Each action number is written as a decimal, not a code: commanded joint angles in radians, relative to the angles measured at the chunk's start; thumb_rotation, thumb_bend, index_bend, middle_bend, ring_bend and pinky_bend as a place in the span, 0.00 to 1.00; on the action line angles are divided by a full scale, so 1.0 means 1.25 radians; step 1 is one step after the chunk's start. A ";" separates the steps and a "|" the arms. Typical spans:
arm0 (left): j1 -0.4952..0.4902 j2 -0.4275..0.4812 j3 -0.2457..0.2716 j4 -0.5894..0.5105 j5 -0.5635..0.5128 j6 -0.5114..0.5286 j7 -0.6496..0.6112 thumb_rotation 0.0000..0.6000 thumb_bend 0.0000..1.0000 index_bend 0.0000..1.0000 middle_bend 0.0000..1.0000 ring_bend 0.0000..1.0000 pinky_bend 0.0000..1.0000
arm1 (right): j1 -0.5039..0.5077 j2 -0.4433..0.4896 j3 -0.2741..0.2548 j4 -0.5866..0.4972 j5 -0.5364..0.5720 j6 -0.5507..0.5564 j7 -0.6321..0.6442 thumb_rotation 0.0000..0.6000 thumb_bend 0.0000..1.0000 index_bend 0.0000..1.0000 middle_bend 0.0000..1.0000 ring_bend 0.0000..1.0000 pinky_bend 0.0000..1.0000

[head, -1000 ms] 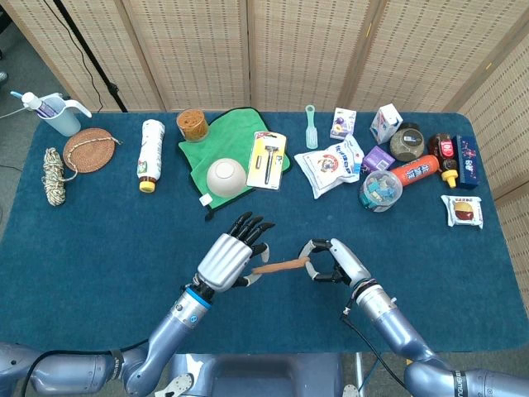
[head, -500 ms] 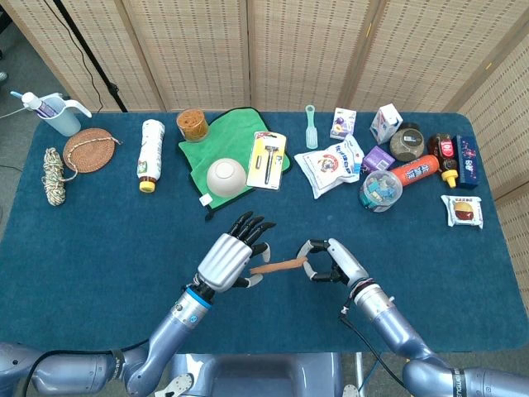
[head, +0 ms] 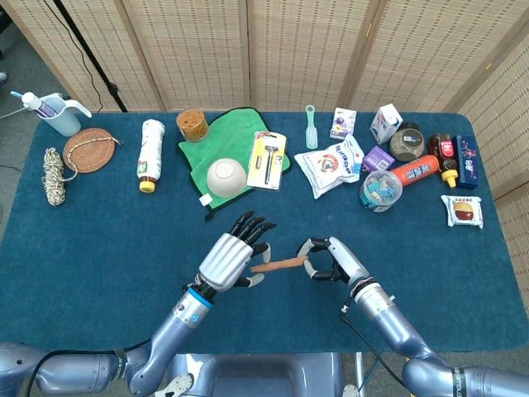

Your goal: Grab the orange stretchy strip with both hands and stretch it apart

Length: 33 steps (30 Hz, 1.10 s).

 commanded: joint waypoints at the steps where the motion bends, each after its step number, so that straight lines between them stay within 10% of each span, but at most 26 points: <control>1: 0.000 -0.001 0.001 0.001 0.000 0.001 0.000 1.00 0.12 0.56 0.19 0.11 0.00 | 0.000 0.001 0.000 0.000 0.000 -0.001 0.002 1.00 0.54 0.67 0.35 0.26 0.22; 33: -0.001 -0.019 -0.006 0.012 -0.006 0.014 -0.012 1.00 0.33 0.70 0.26 0.15 0.01 | -0.014 0.029 0.008 -0.008 -0.030 -0.013 0.061 1.00 0.54 0.66 0.35 0.28 0.21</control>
